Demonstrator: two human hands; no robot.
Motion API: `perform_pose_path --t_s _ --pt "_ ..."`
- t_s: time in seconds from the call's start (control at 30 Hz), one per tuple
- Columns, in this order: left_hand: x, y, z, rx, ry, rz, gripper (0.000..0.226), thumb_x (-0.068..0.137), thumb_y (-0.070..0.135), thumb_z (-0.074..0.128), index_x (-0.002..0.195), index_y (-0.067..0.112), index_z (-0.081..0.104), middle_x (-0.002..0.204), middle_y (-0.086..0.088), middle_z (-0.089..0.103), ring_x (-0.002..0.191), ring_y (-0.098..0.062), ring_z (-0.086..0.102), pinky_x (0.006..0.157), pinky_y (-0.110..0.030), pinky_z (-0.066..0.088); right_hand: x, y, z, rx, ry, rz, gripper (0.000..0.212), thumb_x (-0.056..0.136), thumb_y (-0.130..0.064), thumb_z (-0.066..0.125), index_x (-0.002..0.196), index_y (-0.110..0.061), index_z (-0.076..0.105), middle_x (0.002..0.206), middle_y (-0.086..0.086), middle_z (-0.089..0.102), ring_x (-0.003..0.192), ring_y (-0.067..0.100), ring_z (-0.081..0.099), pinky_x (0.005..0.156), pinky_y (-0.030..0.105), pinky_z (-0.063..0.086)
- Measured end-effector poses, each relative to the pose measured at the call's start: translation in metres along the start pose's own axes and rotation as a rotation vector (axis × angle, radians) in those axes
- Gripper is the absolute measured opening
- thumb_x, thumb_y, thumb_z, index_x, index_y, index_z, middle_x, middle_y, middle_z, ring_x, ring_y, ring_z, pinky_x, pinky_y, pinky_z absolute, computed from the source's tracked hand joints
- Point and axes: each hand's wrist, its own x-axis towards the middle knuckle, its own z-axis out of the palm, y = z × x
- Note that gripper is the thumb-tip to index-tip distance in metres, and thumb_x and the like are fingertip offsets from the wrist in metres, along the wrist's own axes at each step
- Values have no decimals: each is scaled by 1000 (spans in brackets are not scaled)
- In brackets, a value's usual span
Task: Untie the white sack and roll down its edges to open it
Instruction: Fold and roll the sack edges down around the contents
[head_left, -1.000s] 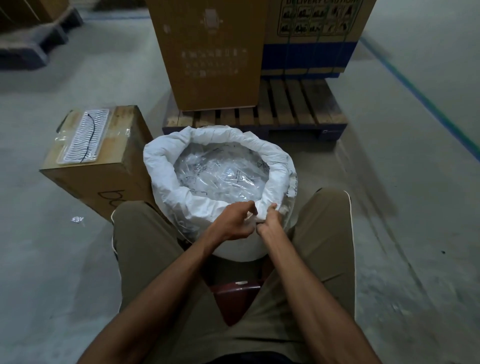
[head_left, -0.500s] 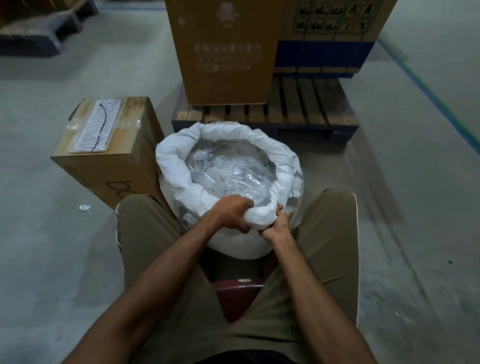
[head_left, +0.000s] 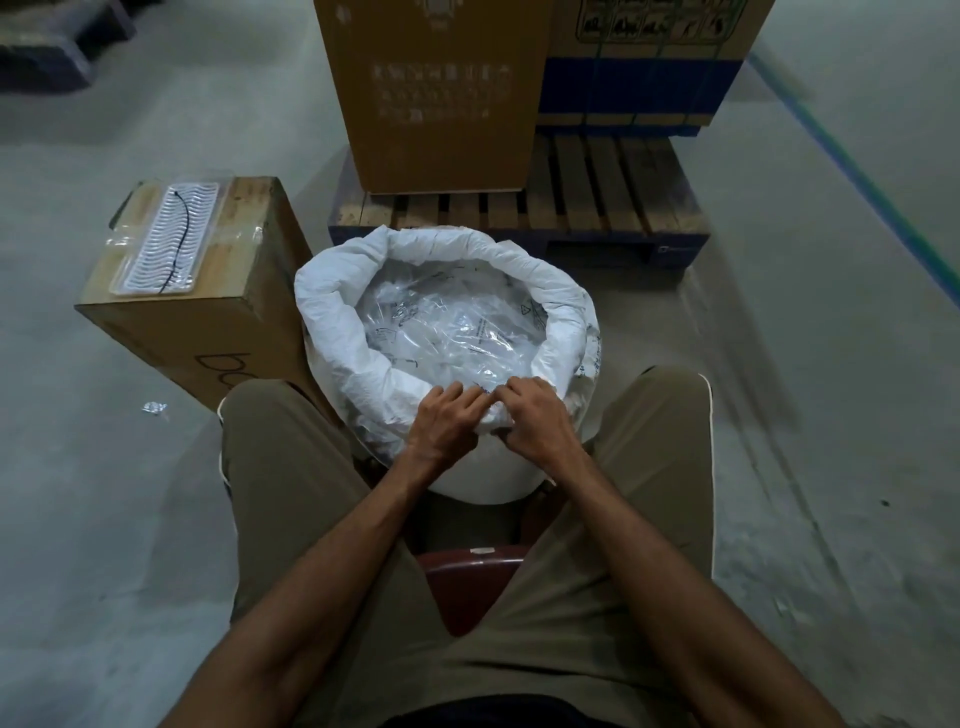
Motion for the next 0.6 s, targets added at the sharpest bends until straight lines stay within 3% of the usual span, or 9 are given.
perform_pose_path --t_s 0.1,0.2,0.23,0.3,0.37,0.4,0.47,0.53,0.6 --pt "-10 4 -11 -234 54 -272 58 56 28 79 112 23 64 110 4 65 116 -27 54 94 -38 40 12 -1 1 -33 50 -6 33 59 -11 80 88 -13 64 80 4 64 70 28 61 73 37 51" --pt "-18 26 -34 -509 416 -963 78 64 35 80 135 24 50 139 -2 42 131 -19 38 112 -36 34 10 -5 15 -128 124 -25 36 52 -3 71 85 -14 62 75 3 61 64 30 57 64 36 45" --pt "-18 30 -36 -663 547 -1239 81 70 34 81 141 22 43 142 -4 36 130 -21 38 111 -39 39 10 -7 20 -149 153 -33 36 53 -1 69 85 -15 62 74 2 61 63 30 57 63 36 43" --pt "-14 28 -39 -1113 636 -1666 78 83 34 79 146 15 38 140 -3 41 123 -20 48 104 -38 47 9 -10 28 -160 214 -52 33 54 2 66 83 -15 63 72 0 61 62 29 57 63 35 39" --pt "-11 12 -31 -1571 745 -1789 59 90 31 76 139 9 52 130 -8 62 107 -23 65 90 -40 56 10 -10 31 -183 273 -77 33 55 3 63 83 -15 64 73 0 62 63 30 56 63 36 38" --pt "-10 5 -28 -1653 772 -1798 47 93 27 74 133 7 58 123 -11 69 99 -24 69 84 -40 59 11 -9 32 -202 295 -85 34 55 4 63 83 -15 64 74 0 62 64 30 56 63 36 38" --pt "-9 -8 -21 -1602 726 -1829 32 99 23 67 125 6 63 110 -9 71 87 -21 69 79 -38 59 9 -7 34 -233 316 -83 36 57 5 64 87 -15 66 78 0 63 67 30 57 66 37 41" --pt "-5 -15 -19 -1637 668 -1816 33 104 23 55 132 7 59 119 -10 68 84 -18 65 74 -35 58 6 -9 35 -269 306 -77 38 57 4 67 90 -15 67 82 1 64 71 30 58 72 39 43" --pt "-5 -26 -11 -1772 662 -1780 46 109 26 36 148 6 47 138 -11 58 96 -20 63 85 -38 57 2 -14 32 -254 237 -47 42 56 -7 73 96 -14 66 89 3 63 77 30 60 78 41 44"
